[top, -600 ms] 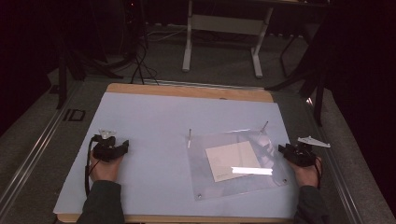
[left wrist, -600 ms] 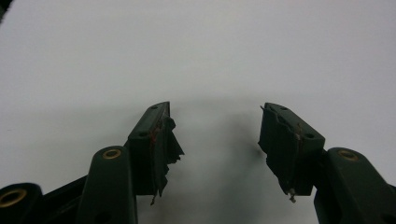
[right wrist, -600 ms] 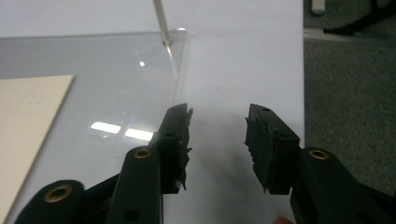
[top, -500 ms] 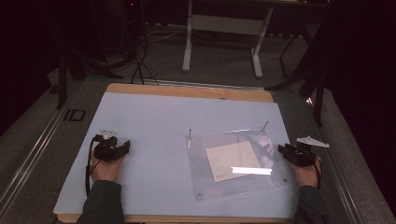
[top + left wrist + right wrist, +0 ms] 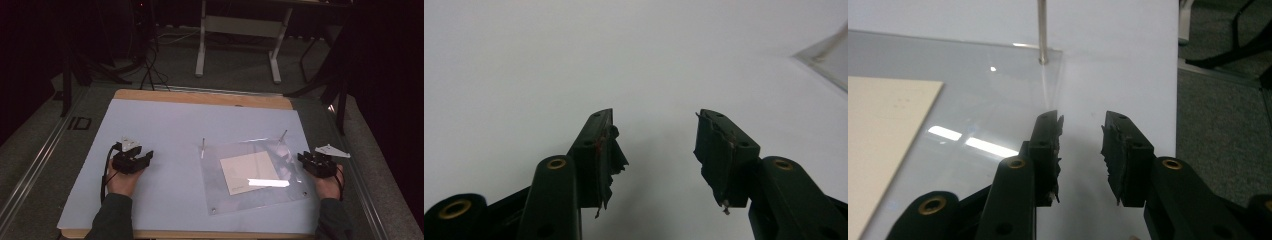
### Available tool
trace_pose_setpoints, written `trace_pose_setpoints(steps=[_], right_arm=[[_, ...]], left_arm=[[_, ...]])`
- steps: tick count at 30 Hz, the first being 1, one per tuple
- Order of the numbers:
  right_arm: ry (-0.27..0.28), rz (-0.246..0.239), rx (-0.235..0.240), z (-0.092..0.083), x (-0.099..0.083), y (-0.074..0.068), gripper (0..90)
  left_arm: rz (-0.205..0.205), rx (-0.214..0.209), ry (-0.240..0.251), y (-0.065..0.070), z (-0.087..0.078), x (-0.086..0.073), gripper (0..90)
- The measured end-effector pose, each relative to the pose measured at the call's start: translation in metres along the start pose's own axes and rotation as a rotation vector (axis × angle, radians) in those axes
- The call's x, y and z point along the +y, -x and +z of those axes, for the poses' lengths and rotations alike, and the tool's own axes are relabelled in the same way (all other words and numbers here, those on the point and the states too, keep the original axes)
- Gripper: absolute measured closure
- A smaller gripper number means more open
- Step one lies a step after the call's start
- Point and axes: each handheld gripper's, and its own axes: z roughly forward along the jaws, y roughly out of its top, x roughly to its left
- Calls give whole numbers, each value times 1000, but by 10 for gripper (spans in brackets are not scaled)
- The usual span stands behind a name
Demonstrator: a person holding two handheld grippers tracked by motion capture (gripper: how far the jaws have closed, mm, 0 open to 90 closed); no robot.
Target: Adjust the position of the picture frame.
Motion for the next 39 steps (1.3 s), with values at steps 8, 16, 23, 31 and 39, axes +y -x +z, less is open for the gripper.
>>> trace_pose_setpoints(steps=[8,16,23,31,39], right_arm=[[22,-13,33,0,14,2,688],[33,-42,56,1,27,0,687],[9,-50,70,16,34,-3,657],[14,-48,83,30,43,-2,670],[23,-52,96,44,49,-1,701]], left_arm=[[50,-50,12,19,3,11,505],[83,-119,21,40,8,23,552],[106,-156,26,59,21,36,563],[143,-181,23,76,37,46,561],[153,-223,15,89,52,48,574]])
